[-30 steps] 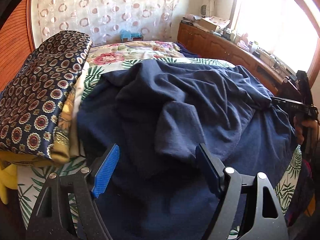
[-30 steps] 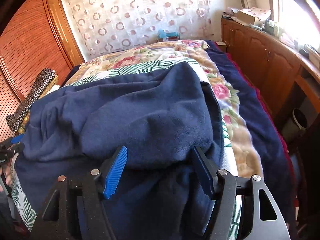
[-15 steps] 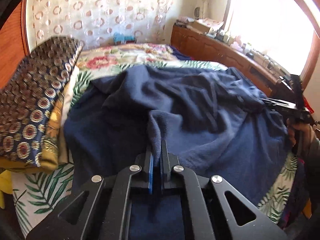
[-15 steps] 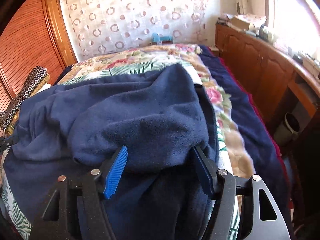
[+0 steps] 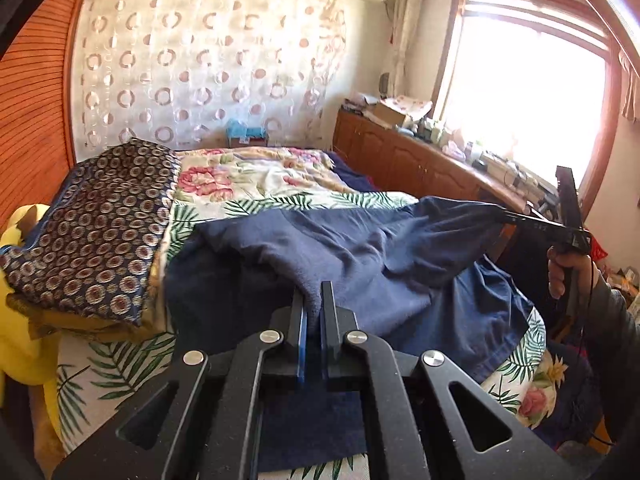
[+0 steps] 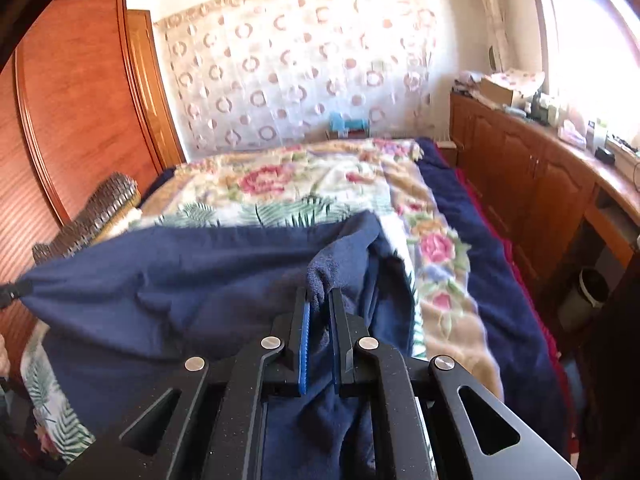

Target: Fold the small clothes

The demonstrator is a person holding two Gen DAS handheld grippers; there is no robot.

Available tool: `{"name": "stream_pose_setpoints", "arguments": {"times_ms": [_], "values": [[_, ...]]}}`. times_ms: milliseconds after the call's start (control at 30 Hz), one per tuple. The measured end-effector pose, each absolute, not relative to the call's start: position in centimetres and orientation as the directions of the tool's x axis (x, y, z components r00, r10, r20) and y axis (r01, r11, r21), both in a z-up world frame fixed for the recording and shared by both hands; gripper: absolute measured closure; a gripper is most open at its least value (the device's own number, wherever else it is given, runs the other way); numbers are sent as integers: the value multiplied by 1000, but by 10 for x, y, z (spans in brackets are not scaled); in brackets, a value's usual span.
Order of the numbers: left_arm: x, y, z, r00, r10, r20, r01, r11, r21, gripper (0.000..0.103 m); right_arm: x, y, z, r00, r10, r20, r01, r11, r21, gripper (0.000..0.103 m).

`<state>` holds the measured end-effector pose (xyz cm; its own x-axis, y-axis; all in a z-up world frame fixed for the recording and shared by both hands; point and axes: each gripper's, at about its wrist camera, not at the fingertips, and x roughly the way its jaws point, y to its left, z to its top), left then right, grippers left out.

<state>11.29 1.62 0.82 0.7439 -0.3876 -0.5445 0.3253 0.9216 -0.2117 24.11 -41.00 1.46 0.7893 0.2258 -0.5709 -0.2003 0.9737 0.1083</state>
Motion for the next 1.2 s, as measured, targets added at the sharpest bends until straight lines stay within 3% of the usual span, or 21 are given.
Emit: {"name": "stream_pose_setpoints", "arguments": {"times_ms": [200, 500, 567, 633, 700, 733, 833, 967, 1200], "values": [[114, 30, -7, 734, -358, -577, 289, 934, -212, 98, 223, -416, 29, 824, 195, -532, -175, 981, 89, 95], [110, 28, -41, 695, -332, -638, 268, 943, -199, 98, 226, -394, -15, 759, 146, -635, -151, 987, 47, 95], [110, 29, -46, 691, -324, -646, 256, 946, -202, 98, 220, -388, -19, 745, 114, -657, -136, 991, 18, 87], [110, 29, -51, 690, -303, -657, 238, 953, -190, 97, 212, -383, -25, 740, 107, -664, -142, 990, 2, 74], [110, 27, -55, 687, -296, -664, 235, 955, -183, 97, 197, -378, -29, 748, 111, -655, -144, 990, 4, 51], [109, 27, -56, 687, -297, -663, 237, 954, -183, 97, 190, -377, -28, 754, 116, -647, -144, 990, 10, 49], [108, 25, -56, 697, -281, -659, 234, 959, -162, 88, 167, -372, -29, 757, 161, -633, -166, 985, 52, 49], [104, 25, -49, 714, -280, -642, 234, 959, -159, 57, 144, -368, -36, 727, 234, -646, -228, 969, 94, 49], [77, 10, -36, 739, -289, -609, 267, 955, -130, 56, 146, -345, -53, 669, 305, -678, -308, 944, 121, 49]]}}
